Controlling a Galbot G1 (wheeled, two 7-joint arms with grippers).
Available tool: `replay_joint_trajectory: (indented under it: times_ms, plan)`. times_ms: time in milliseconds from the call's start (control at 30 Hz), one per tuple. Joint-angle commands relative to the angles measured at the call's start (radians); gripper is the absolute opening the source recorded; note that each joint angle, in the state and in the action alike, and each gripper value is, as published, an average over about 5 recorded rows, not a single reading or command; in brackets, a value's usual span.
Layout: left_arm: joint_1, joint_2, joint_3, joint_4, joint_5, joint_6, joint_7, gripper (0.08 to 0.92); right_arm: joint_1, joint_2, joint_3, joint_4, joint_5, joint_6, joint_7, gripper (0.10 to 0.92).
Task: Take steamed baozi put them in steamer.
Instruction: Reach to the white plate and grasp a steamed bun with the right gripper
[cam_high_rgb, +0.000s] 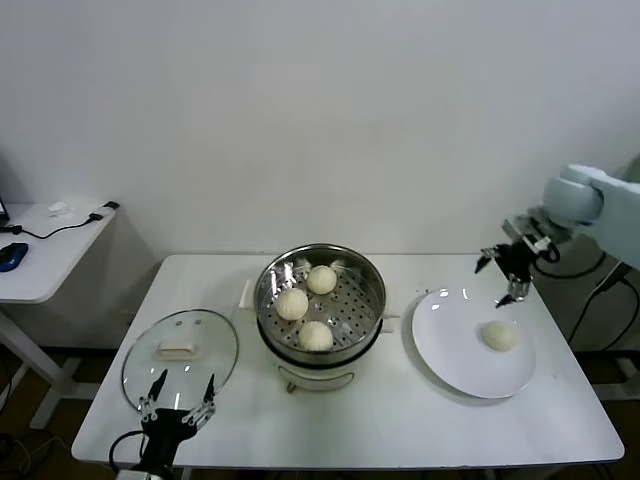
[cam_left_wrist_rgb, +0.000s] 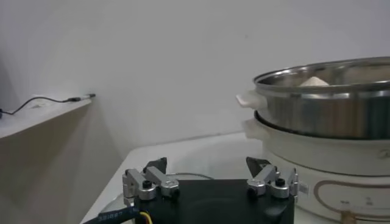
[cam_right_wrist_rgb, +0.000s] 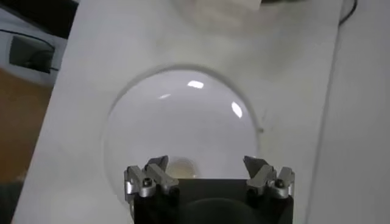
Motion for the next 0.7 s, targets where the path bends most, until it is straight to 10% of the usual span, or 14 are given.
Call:
replay_joint_trajectory:
  times_ms: [33, 700]
  plan:
    - [0.002, -0.003, 0.005, 0.008, 0.008, -0.004, 0.0, 0.823, -0.337, -0.052, 0.25, -0.143, -0.153, -0.099, 0.048, 0.823]
    - [0.003, -0.012, 0.005, 0.02, 0.016, -0.009, -0.001, 0.823, -0.5, 0.104, 0.413, -0.278, -0.219, -0.117, 0.101, 0.823]
